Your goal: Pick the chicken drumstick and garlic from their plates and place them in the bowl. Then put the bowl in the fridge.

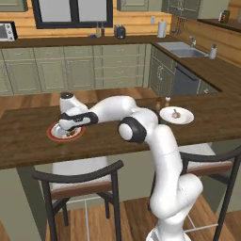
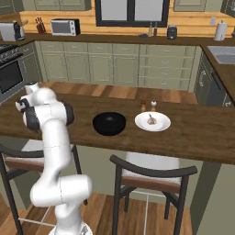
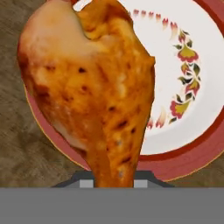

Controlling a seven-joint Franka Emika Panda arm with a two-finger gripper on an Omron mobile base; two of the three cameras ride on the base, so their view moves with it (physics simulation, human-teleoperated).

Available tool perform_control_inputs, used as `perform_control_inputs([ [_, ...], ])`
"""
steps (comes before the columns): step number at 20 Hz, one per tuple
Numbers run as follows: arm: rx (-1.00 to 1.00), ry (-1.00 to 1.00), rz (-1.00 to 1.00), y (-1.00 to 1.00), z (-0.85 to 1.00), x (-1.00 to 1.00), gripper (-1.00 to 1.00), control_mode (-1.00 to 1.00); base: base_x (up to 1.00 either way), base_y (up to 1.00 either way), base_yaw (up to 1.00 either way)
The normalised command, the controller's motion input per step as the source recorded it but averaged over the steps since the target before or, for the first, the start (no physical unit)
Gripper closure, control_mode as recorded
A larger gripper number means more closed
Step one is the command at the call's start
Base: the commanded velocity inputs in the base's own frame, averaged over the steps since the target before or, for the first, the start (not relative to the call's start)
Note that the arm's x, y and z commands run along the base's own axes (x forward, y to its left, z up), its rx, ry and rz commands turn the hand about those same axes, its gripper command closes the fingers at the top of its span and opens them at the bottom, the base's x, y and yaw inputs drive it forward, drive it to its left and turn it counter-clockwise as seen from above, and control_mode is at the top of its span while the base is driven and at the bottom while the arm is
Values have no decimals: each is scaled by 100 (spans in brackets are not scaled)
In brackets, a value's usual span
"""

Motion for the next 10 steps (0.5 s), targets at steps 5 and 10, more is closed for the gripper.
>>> perform_control_inputs([
  [5,11,-2,-6,-71,61,-87,100,-100,0,0,0],
  [10,9,0,-5,-89,76,-54,100,-100,0,0,0],
])
